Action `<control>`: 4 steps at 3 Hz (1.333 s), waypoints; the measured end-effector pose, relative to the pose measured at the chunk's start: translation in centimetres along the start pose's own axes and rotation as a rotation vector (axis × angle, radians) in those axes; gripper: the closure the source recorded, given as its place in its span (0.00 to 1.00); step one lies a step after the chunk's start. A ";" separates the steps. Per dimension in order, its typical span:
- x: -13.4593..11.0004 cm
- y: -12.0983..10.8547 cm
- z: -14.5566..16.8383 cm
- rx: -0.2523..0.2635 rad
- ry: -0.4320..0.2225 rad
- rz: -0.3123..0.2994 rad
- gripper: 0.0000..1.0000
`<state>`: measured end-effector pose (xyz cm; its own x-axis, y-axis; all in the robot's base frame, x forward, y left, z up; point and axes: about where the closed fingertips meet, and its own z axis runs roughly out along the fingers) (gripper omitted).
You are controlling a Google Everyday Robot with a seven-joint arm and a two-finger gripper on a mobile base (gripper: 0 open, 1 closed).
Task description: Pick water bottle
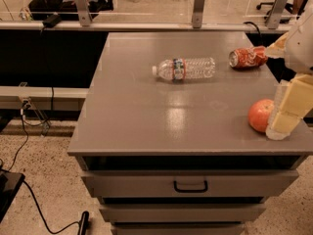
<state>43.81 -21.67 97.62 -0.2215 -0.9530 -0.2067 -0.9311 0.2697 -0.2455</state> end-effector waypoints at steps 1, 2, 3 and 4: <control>0.0 0.0 0.0 0.000 0.000 0.000 0.00; -0.5 -1.4 -0.2 0.029 0.014 -0.031 0.00; -1.7 -5.8 1.0 0.040 0.027 -0.111 0.00; -5.7 -11.6 3.7 0.012 0.024 -0.240 0.00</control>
Offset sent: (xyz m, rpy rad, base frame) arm 0.0356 0.0004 0.0122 -0.0759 -0.0503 0.0524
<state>56.93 -18.83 98.12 -0.0007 -0.9929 -0.1186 -0.9543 0.0361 -0.2965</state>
